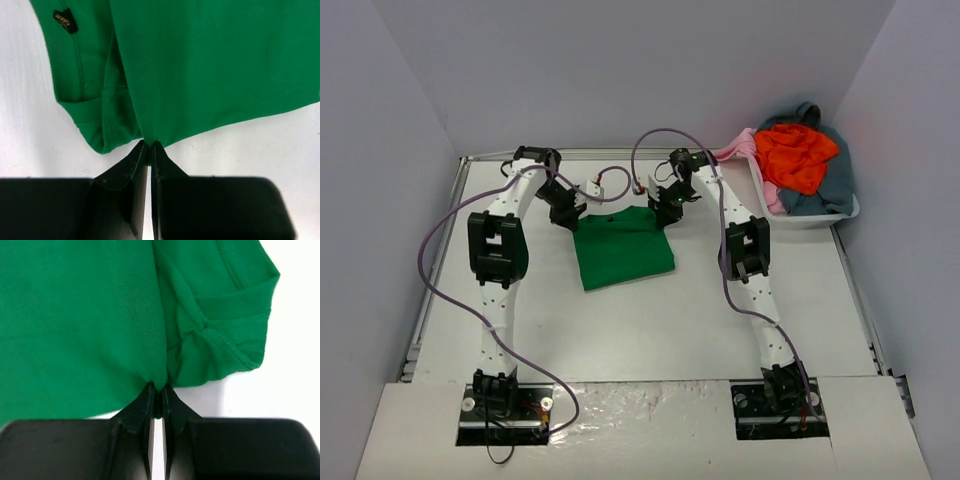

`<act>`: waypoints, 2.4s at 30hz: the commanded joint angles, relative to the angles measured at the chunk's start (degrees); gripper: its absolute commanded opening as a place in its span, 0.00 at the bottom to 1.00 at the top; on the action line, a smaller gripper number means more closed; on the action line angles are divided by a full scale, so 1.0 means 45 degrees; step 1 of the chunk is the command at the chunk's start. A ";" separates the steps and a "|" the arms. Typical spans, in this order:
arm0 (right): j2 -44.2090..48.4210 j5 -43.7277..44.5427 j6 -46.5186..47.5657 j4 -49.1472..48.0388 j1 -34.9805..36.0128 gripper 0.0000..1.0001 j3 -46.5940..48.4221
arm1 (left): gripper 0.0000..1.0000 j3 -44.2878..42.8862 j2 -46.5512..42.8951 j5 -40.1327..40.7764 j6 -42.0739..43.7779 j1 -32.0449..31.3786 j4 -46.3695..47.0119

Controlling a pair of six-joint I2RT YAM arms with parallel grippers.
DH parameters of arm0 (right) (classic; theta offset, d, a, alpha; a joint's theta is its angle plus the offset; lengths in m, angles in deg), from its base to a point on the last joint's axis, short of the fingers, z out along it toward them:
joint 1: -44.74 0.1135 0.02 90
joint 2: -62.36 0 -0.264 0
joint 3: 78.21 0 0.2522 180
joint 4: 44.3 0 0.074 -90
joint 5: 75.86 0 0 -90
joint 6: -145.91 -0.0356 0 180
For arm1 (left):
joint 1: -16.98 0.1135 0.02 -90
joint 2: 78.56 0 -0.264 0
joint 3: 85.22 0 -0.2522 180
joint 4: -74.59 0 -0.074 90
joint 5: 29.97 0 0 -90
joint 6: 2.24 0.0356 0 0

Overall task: Fold and stack the t-shirts
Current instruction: Fold the long partially folded tshirt into a neat square, then put the neatly folded tshirt into the corner of the board with the left arm

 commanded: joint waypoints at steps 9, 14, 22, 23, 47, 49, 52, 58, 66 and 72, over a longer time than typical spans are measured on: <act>-0.0813 -0.0340 -0.1538 -0.1870 0.0016 0.26 0.1407 | 0.03 -0.0204 0.0374 -0.0518 0.0456 0.0456 -0.3948; -0.0405 -0.0457 -0.3935 -0.3687 -0.0042 0.49 0.1251 | 0.27 -0.0399 0.0550 -0.0577 -0.0266 0.0456 -0.3383; 0.1919 0.1806 -0.7652 -0.8199 0.0056 0.54 -0.1378 | 0.43 0.0418 -0.1087 -0.0345 -0.4108 0.0592 0.0160; 0.2521 0.2311 -0.7711 -0.8395 0.0056 0.55 -0.1734 | 0.44 0.1272 -0.1787 -0.0072 -0.4966 0.0612 0.0850; 1.1765 1.0128 -0.6034 -1.0213 0.6108 0.60 -1.4002 | 0.66 1.0753 -0.7556 -0.0494 -1.7238 0.3443 1.0330; 1.1727 1.0168 -0.6032 -1.0271 0.6596 0.60 -1.4257 | 0.66 1.0637 -0.7225 -0.0907 -1.7629 0.3658 1.0174; 1.1474 1.0401 -0.5877 -1.0506 0.6852 0.60 -1.4471 | 0.66 1.0714 -0.6911 -0.1727 -1.8291 0.3911 1.0426; 1.0634 1.0909 -0.5642 -1.1111 0.7282 0.60 -1.4610 | 0.67 1.1339 -0.6599 -0.3213 -1.9641 0.4556 1.1755; 0.8584 1.1262 -0.5661 -1.1229 0.8120 0.59 -1.3399 | 0.67 1.1613 -0.6345 -0.3819 -2.0112 0.4889 1.2244; 0.7529 1.1086 -0.5700 -1.1248 0.8746 0.59 -1.3066 | 0.67 1.1632 -0.6208 -0.4054 -2.0053 0.4909 1.2049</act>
